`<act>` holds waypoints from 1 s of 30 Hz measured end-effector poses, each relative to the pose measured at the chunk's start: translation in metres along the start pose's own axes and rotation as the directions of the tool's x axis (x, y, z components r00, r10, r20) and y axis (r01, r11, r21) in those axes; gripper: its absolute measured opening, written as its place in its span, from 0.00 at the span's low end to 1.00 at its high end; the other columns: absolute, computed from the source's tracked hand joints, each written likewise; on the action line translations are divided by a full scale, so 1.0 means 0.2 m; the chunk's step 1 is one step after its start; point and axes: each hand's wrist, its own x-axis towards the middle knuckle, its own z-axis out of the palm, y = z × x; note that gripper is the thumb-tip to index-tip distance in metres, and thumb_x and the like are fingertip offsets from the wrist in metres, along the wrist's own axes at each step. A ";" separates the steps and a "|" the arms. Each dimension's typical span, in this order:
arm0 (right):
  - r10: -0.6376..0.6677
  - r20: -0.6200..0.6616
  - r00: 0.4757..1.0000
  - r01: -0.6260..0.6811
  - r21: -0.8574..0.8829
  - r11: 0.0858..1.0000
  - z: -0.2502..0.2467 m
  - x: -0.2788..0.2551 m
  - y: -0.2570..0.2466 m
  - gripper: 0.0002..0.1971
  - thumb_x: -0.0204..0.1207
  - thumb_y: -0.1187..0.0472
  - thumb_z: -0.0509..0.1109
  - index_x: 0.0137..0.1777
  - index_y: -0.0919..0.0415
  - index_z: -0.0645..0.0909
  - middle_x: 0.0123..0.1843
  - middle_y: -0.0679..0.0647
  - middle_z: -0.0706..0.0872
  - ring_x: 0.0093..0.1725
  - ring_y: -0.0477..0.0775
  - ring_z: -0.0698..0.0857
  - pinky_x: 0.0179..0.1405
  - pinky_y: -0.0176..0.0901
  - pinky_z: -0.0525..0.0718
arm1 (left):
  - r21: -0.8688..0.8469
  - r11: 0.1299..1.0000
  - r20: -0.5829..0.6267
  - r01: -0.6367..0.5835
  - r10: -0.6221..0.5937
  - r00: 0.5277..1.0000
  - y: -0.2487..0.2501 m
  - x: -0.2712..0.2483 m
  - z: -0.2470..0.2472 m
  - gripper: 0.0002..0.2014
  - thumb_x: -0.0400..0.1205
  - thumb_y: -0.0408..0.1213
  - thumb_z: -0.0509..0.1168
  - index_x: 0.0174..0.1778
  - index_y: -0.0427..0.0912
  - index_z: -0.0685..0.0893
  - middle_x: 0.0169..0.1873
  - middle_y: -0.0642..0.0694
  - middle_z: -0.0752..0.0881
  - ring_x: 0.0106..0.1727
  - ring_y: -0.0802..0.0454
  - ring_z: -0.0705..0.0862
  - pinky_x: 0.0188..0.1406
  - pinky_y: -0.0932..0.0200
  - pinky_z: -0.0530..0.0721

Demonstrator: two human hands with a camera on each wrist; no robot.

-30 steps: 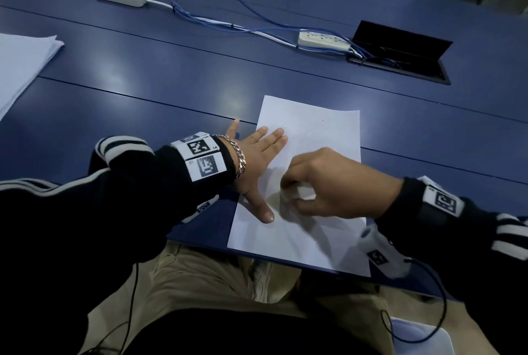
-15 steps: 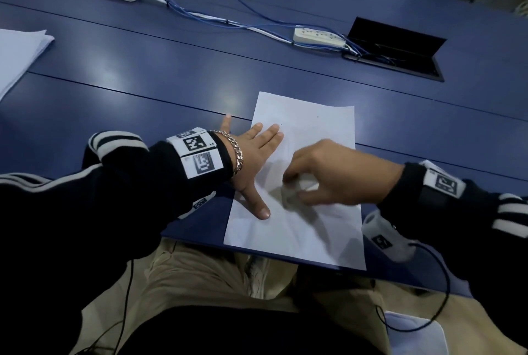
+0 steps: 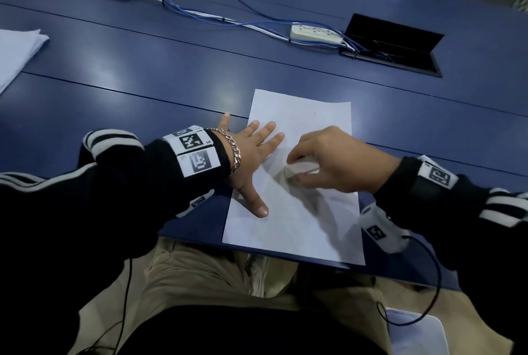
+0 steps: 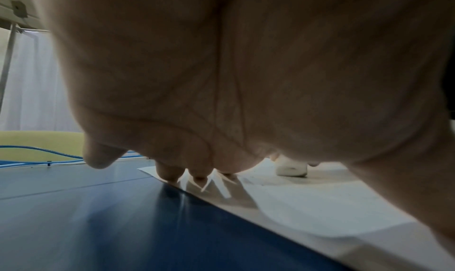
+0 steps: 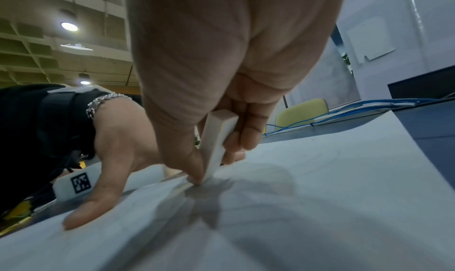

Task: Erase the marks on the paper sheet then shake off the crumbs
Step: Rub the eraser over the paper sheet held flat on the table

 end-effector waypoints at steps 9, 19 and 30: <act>-0.035 0.108 0.994 0.028 0.067 0.997 0.03 -0.07 -0.06 0.20 0.69 0.40 0.69 0.56 0.47 0.89 0.49 0.44 0.89 0.46 0.49 0.86 0.51 0.45 0.84 | -0.003 1.000 0.037 0.018 -0.018 0.999 0.01 0.00 -0.01 0.82 0.55 0.85 0.72 0.86 0.55 0.20 0.86 0.54 0.19 0.91 0.47 0.28 0.75 0.07 0.36; -0.004 0.118 0.993 0.000 0.033 0.999 0.00 -0.09 -0.07 0.16 0.72 0.44 0.73 0.57 0.46 0.90 0.50 0.43 0.89 0.48 0.46 0.85 0.51 0.39 0.82 | -0.031 0.998 0.072 0.046 -0.043 0.996 0.01 0.01 -0.01 0.81 0.53 0.85 0.72 0.83 0.64 0.18 0.85 0.56 0.17 0.90 0.42 0.26 0.72 0.04 0.40; 0.042 0.060 0.997 -0.044 0.032 0.999 0.04 -0.15 -0.11 0.15 0.75 0.44 0.73 0.58 0.48 0.89 0.50 0.45 0.90 0.49 0.47 0.86 0.54 0.40 0.82 | -0.001 0.999 0.056 0.033 -0.033 0.998 0.01 0.03 -0.02 0.81 0.53 0.85 0.72 0.84 0.62 0.18 0.85 0.52 0.18 0.90 0.39 0.27 0.78 0.12 0.36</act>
